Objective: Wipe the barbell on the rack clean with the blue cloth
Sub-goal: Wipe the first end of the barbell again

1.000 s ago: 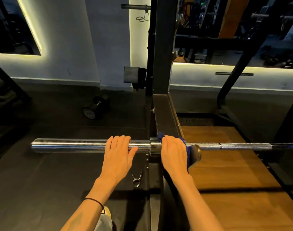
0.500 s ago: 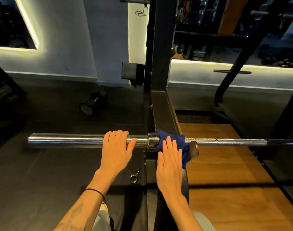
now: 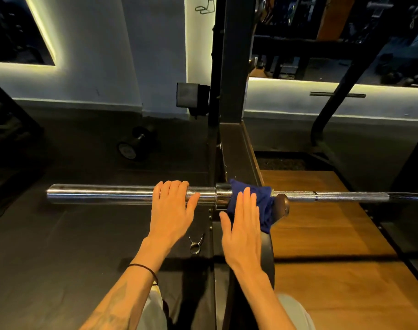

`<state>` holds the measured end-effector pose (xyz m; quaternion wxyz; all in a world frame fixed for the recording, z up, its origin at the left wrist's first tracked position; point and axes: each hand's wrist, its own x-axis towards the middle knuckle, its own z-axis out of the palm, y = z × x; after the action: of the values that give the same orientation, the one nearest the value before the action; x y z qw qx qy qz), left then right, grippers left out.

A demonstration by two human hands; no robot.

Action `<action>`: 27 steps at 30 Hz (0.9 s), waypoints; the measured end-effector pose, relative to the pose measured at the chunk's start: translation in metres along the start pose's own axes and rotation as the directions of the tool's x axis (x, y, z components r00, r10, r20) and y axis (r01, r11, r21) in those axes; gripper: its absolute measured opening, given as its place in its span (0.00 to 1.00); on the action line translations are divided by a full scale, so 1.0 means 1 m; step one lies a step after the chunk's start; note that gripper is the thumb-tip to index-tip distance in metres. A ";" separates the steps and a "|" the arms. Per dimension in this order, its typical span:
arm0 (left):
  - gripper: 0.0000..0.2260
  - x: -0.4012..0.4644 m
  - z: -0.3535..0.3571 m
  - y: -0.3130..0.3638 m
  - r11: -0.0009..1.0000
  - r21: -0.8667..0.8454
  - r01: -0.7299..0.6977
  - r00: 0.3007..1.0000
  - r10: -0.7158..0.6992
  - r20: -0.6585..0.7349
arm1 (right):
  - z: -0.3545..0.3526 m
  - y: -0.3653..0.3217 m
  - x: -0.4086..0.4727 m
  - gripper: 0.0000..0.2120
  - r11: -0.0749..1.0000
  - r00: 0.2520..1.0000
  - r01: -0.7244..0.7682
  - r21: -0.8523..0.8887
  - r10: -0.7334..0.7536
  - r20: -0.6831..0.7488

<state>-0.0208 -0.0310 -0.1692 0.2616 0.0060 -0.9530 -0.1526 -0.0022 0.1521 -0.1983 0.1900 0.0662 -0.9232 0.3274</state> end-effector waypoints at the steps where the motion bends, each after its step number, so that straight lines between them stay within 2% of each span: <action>1: 0.17 0.000 0.000 0.000 1.000 0.002 -0.003 1.000 0.003 -0.003 | -0.002 0.004 -0.003 0.36 0.999 1.000 0.028 -0.021 -0.028 -0.003; 4: 0.20 0.001 0.000 0.000 1.000 0.012 -0.008 1.000 0.008 0.009 | -0.009 0.012 0.014 0.38 0.987 0.999 0.043 -0.157 -0.043 0.008; 7: 0.20 0.002 -0.001 0.000 1.000 0.004 -0.011 1.000 0.011 0.007 | -0.019 0.008 0.059 0.41 0.982 0.996 -0.066 -0.176 0.074 0.041; 11: 0.18 0.002 -0.001 0.000 1.000 -0.003 -0.012 1.000 0.012 0.008 | -0.014 0.004 0.064 0.41 0.973 0.996 -0.084 -0.214 0.089 0.018; 15: 0.17 -0.001 0.000 0.000 0.999 0.030 -0.017 0.999 0.016 0.028 | -0.006 0.004 0.003 0.37 0.996 0.997 0.018 0.084 -0.024 0.075; 17: 0.16 -0.001 0.000 -0.001 1.000 0.026 -0.017 1.000 0.016 0.024 | -0.009 0.012 -0.003 0.36 0.994 0.989 0.096 0.053 -0.101 0.107; 19: 0.16 -0.001 0.000 -0.001 1.000 0.018 -0.011 1.000 0.011 0.022 | -0.015 0.020 0.008 0.36 0.980 0.982 0.173 -0.095 -0.165 0.092; 20: 0.16 -0.001 0.000 -0.002 1.000 0.017 -0.012 1.000 0.012 0.026 | -0.019 0.022 0.017 0.35 0.977 0.985 0.157 -0.141 -0.146 0.088; 24: 0.16 -0.004 0.000 0.000 1.000 0.023 -0.015 1.000 0.015 0.021 | -0.025 0.008 0.046 0.38 0.982 0.994 -0.079 -0.170 0.091 0.064; 27: 0.16 -0.004 0.001 0.001 1.000 0.021 -0.008 1.000 0.007 0.015 | -0.008 -0.015 0.034 0.44 0.992 0.990 -0.118 -0.037 0.121 0.070</action>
<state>-0.0181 -0.0299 -0.1716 0.2547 0.0040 -0.9566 -0.1416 -0.0274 0.1453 -0.1701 0.1374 0.0195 -0.9371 0.3203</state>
